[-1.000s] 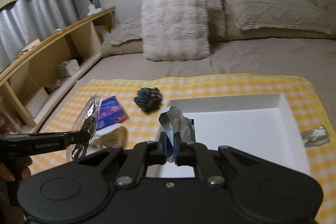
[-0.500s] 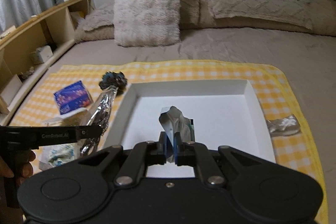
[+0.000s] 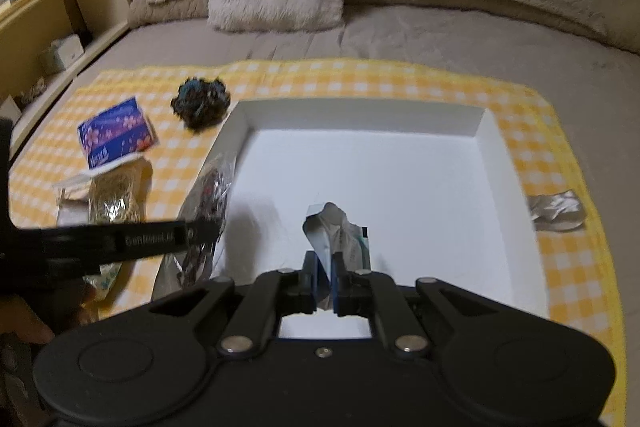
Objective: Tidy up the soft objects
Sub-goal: 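Carry both items into the white tray and open both tools, then withdraw both tools from the tray back toward the pile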
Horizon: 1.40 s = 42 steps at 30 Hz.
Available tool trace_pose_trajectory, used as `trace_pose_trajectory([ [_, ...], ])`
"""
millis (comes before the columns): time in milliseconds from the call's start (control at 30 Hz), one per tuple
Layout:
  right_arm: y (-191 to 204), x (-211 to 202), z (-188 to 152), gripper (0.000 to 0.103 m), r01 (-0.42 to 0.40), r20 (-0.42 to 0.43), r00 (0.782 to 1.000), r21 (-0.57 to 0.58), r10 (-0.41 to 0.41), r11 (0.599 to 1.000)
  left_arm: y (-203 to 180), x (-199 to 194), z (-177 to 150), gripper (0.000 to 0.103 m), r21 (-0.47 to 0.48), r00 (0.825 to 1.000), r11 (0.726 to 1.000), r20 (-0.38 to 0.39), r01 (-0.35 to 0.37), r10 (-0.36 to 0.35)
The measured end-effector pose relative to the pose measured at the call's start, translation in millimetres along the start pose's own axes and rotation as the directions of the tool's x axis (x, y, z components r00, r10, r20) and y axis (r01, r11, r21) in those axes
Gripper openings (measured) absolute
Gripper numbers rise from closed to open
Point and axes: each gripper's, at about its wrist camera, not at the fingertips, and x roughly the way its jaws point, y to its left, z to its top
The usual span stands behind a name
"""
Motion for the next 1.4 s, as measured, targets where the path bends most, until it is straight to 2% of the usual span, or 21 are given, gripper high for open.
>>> trace_pose_trajectory([
  [100, 8.9, 13.0, -1.7, 0.007, -0.009, -0.041, 0.999, -0.01, 0.008, 1.0, 2.2, -6.2, 5.2, 0.049, 0.01, 1.0, 1.0, 0.008, -0.005, 0.005],
  [200, 16.4, 23.0, -3.0, 0.007, -0.024, -0.076, 0.997, -0.003, 0.024, 1.0, 3.7, -16.1, 10.5, 0.049, 0.03, 1.0, 0.999, 0.018, 0.017, -0.018],
  [367, 32.6, 35.5, -4.4, 0.007, -0.008, -0.108, 0.994, -0.034, 0.004, 0.999, 5.4, -25.9, 12.5, 0.049, 0.105, 1.0, 0.994, 0.005, 0.0, -0.001],
  [433, 38.9, 37.5, -3.3, 0.007, 0.025, -0.109, 0.994, -0.06, -0.031, 0.998, 6.7, -26.4, 11.8, 0.049, 0.129, 1.0, 0.992, -0.007, -0.01, 0.011],
  [533, 50.2, 40.7, -3.0, 0.007, 0.133, -0.09, 0.985, -0.159, -0.149, 0.978, 9.2, -27.3, 10.7, 0.049, 0.145, 1.0, 0.989, -0.016, -0.017, 0.02],
  [600, 51.1, 45.2, -2.1, 0.007, 0.16, -0.097, 0.979, -0.186, -0.18, 0.969, 10.8, -30.4, 10.4, 0.049, 0.146, 1.0, 0.989, -0.015, -0.017, 0.019],
  [833, 51.3, 66.9, -2.2, 0.012, 0.078, -0.17, 0.981, -0.081, -0.09, 0.994, 18.6, -44.3, 9.3, 0.05, 0.155, 1.0, 0.988, -0.009, -0.008, 0.01],
  [1067, 61.7, 68.9, -2.2, 0.012, 0.007, -0.189, 0.982, 0.012, -0.005, 1.0, 34.6, -49.5, 12.5, 0.05, 0.145, 1.0, 0.989, -0.005, -0.029, 0.031],
  [1200, 54.5, 64.4, -1.6, 0.025, 0.019, -0.204, 0.979, 0.065, -0.005, 0.998, 38.4, -49.7, 13.2, 0.051, 0.142, 0.999, 0.989, -0.007, -0.042, 0.043],
  [1267, 50.1, 59.1, -1.5, 0.038, 0.013, -0.196, 0.981, 0.077, 0.003, 0.997, 37.6, -50.4, 12.7, 0.055, 0.145, 0.999, 0.989, -0.007, -0.041, 0.042],
  [1400, 42.4, 41.2, -0.9, 0.043, -0.004, -0.158, 0.987, 0.093, 0.019, 0.996, 33.3, -52.7, 9.8, 0.058, 0.166, 0.999, 0.986, -0.005, -0.034, 0.035],
])
